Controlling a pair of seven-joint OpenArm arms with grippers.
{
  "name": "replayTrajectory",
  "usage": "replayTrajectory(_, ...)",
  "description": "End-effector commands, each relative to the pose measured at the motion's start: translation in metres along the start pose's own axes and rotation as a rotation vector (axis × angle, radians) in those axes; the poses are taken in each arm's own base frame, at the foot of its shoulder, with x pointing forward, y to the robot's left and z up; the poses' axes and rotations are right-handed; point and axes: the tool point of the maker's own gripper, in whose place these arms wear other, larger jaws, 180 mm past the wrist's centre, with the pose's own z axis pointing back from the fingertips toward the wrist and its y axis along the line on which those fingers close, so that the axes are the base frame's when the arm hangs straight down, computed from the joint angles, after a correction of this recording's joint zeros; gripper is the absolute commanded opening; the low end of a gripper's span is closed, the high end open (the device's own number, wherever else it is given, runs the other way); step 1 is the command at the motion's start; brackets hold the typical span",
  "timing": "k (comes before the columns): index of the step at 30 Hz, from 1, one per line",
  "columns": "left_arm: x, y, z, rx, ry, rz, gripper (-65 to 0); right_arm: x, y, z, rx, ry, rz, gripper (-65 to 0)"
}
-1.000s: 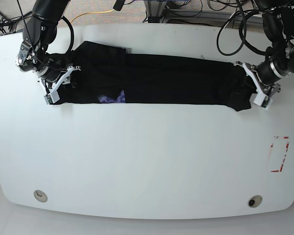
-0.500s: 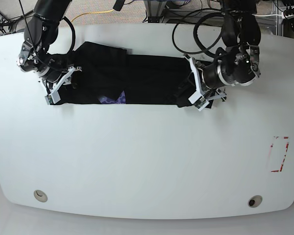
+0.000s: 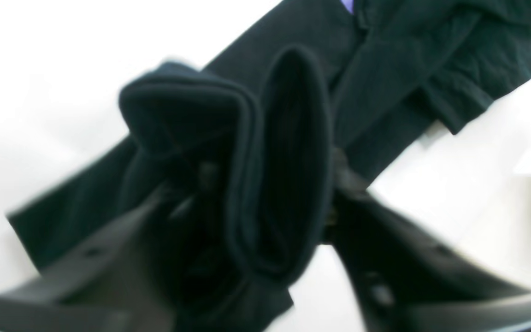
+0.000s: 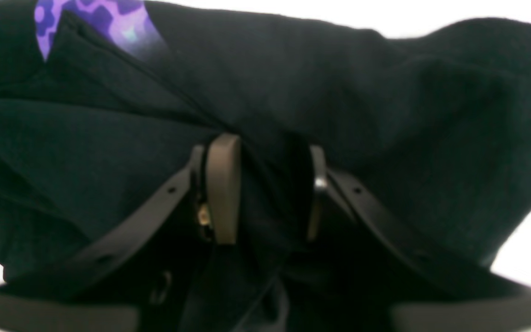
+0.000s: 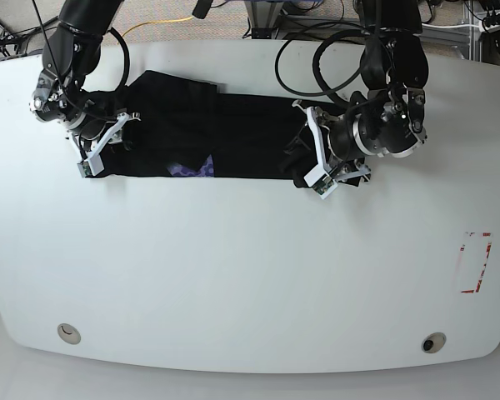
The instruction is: Fold the T-shirt properly
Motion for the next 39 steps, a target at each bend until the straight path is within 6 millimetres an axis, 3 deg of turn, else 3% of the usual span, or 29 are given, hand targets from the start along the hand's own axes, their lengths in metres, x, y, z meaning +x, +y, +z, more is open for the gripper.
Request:
replayTrajectory(1,0.026,-0.006,0.001,-0.018,-0.092,-0.007,-34.3,-0.008,-0.007,0.004,-0.027,0.057,0.015,-45.5)
replayTrajectory(7,0.060,-0.058,-0.012,-0.132,-0.103,-0.139,-31.2,-0.007,-0.007,0.004,-0.027,0.054,0.016,-45.5)
replayTrajectory(10,0.066,-0.072,-0.009,-0.148,-0.089,-0.208,-31.5,-0.006,-0.007,0.004,-0.028,0.053,0.016,-45.5)
replayTrajectory(14,0.071,-0.055,0.000,-0.093,-0.108,-0.198,-31.7,-0.006,-0.008,0.003,-0.028,0.053,0.017,-45.5)
replayTrajectory(19,0.047,0.001,0.020,0.045,-0.065,-0.129,-31.7,-0.001,-0.008,0.004,-0.028,0.043,0.020,-45.5)
replayTrajectory(22,0.027,0.018,0.029,0.087,-0.011,-0.122,-31.4,0.017,-0.005,0.008,-0.028,-0.004,0.043,-45.2)
replayTrajectory(27,-0.001,0.015,0.031,0.077,0.055,-0.112,-31.1,0.023,-0.003,0.008,-0.029,-0.015,0.051,-45.2)
replayTrajectory(33,-0.001,-0.011,0.012,0.010,0.090,-0.070,-26.1,0.022,-0.001,0.007,-0.023,-0.015,0.052,-45.2)
replayTrajectory(35,0.013,-0.024,0.004,-0.020,0.048,-0.097,-23.6,0.021,0.000,0.007,-0.021,-0.013,0.051,-45.3)
replayTrajectory(39,0.006,-0.024,-0.008,0.042,0.114,-0.146,-21.7,0.021,0.004,0.004,-0.013,-0.018,0.041,-45.3)
